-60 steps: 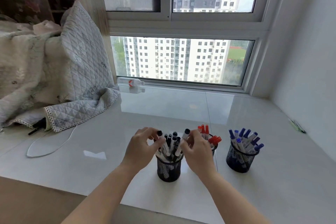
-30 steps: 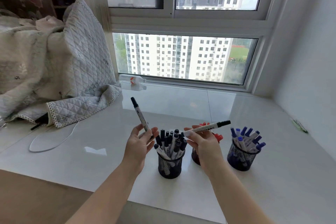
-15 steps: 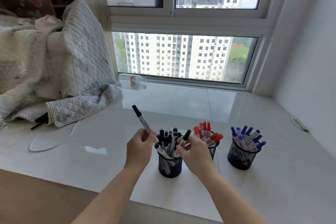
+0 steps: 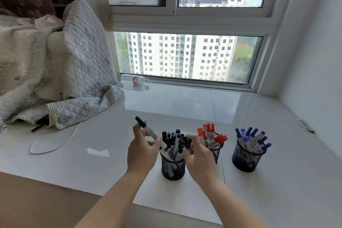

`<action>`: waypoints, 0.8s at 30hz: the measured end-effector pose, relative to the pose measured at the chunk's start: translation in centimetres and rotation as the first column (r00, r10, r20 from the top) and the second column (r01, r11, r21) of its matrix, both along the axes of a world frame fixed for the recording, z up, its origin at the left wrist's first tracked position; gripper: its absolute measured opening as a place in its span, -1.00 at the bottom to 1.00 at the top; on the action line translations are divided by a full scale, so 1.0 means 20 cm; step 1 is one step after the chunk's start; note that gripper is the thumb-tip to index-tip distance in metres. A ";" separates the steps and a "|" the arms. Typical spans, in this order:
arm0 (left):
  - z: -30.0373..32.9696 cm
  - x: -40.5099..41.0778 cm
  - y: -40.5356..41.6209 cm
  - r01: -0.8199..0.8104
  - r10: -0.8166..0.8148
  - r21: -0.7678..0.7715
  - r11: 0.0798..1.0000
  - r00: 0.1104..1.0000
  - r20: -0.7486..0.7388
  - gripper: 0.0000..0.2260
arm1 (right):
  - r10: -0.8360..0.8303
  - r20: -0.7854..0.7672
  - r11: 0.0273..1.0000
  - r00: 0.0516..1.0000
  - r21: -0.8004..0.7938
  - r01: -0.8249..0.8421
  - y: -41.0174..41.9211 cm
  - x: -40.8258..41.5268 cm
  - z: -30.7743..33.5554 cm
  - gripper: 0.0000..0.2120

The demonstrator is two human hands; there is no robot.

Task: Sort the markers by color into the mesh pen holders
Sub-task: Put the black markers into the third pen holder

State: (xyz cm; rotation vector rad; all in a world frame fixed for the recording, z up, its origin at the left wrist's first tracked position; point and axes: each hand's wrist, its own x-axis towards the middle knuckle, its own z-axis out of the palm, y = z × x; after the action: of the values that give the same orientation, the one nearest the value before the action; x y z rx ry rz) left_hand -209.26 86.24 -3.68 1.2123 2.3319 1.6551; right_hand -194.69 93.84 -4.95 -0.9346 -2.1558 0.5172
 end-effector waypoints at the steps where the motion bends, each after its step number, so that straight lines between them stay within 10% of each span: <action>1: 0.00 -0.01 0.00 0.005 -0.005 0.011 1.000 1.000 0.014 -0.65 | -0.001 -0.004 1.000 1.000 -0.003 0.001 0.00 0.00 -0.01 -0.77; 16: -0.04 0.05 0.03 0.038 -0.059 0.175 0.984 0.992 0.114 -0.79 | -0.029 0.109 0.998 0.994 -0.054 0.035 0.04 -0.02 -0.05 -0.78; 24: -0.02 0.09 0.03 0.134 -0.138 0.173 0.976 0.990 0.009 -0.22 | -0.048 0.139 0.996 0.989 -0.070 0.058 0.05 -0.02 -0.05 -0.84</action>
State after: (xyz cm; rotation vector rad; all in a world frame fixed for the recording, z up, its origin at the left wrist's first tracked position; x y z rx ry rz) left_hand -207.41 86.77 -4.15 1.3425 2.0774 1.8434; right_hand -195.17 94.77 -6.03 -1.0933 -2.2401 0.5227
